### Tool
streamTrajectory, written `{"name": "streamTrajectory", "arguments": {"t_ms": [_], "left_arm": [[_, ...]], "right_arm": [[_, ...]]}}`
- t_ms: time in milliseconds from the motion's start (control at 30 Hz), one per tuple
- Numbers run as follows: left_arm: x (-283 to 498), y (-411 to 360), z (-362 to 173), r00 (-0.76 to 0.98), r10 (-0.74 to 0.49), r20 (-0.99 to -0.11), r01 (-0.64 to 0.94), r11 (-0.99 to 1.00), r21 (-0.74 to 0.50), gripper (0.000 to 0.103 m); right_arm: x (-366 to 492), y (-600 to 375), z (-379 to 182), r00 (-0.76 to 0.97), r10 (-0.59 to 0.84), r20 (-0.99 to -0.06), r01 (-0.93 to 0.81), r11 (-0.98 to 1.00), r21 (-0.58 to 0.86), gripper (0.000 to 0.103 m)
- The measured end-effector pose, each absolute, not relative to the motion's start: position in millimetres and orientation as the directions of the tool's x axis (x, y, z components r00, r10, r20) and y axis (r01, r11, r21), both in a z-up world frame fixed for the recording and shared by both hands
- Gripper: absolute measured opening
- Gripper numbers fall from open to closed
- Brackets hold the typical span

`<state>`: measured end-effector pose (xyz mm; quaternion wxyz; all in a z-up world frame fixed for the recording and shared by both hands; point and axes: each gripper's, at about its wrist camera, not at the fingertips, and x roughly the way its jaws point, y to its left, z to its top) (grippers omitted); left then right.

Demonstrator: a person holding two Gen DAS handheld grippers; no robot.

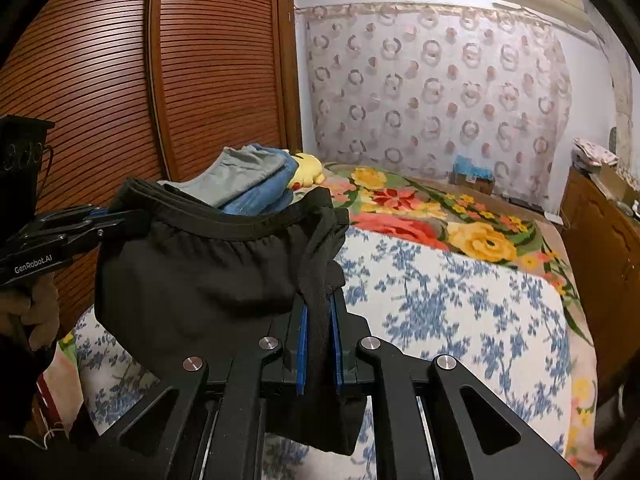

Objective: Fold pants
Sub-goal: 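Carry the folded black garment with both grippers toward the stack of jeans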

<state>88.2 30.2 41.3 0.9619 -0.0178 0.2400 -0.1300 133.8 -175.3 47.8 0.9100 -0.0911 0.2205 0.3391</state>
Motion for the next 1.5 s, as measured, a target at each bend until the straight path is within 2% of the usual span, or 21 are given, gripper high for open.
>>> {"name": "streamTrajectory", "arguments": {"t_ms": [333,933,1500], "left_arm": [[101,46,51,0.87,-0.23,-0.435,0.209,0.973,-0.097,0.013],[135,107,55,0.9,-0.109,-0.423,0.065,0.991,-0.116,0.013],[148,148,59,0.935,0.038,-0.354,-0.085,0.989,-0.118,0.013]], "right_arm": [[161,-159,59,0.663,0.597,-0.452,-0.683,0.729,-0.041,0.01],[234,-92,82,0.62,0.654,-0.433,-0.761,0.636,-0.129,0.01],[302,-23,80,0.6,0.694,-0.399,-0.799,0.552,-0.24,0.01]]}}
